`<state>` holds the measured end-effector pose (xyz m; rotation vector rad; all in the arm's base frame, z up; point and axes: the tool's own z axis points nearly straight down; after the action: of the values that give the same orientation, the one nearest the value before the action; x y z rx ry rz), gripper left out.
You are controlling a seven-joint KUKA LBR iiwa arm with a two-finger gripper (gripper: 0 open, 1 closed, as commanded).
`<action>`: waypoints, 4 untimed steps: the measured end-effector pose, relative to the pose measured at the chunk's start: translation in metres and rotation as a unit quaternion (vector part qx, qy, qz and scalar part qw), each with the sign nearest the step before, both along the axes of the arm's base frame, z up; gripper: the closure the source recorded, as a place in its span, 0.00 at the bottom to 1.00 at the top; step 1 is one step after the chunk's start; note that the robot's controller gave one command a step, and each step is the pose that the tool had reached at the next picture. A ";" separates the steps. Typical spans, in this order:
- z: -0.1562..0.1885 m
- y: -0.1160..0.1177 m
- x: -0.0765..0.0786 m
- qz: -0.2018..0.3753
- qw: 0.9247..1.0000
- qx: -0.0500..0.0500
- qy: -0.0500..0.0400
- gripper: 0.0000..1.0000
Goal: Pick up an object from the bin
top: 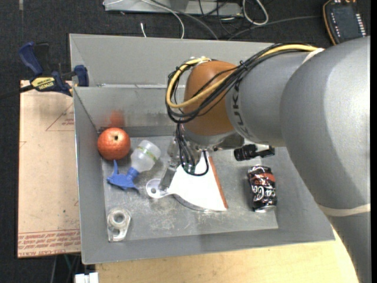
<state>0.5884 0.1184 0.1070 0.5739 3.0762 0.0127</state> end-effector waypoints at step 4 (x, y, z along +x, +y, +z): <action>-0.035 -0.040 0.028 -0.081 0.997 0.000 0.002 1.00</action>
Offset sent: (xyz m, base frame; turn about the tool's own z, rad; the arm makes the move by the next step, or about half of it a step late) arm 0.0028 -0.0208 -0.0370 0.2897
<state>0.6165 0.0788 0.0715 0.8232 3.0224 0.0105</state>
